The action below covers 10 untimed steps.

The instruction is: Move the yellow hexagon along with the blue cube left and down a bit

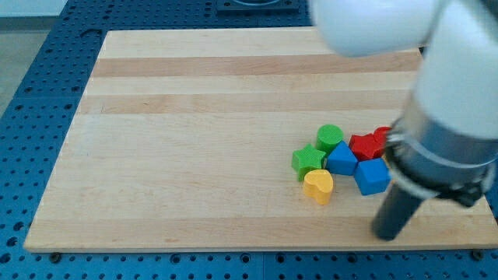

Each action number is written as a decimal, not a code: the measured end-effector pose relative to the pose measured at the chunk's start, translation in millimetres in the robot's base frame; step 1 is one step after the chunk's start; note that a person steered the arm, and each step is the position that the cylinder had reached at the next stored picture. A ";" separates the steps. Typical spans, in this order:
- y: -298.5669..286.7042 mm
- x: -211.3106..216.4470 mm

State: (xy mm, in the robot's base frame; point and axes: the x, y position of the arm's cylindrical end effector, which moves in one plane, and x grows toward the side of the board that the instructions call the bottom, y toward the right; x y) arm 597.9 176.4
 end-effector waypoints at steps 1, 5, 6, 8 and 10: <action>62.0 -42.0; 62.5 -90.7; 57.0 -92.7; 13.7 -74.5; -2.7 -62.1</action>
State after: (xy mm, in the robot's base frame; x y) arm 535.8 173.7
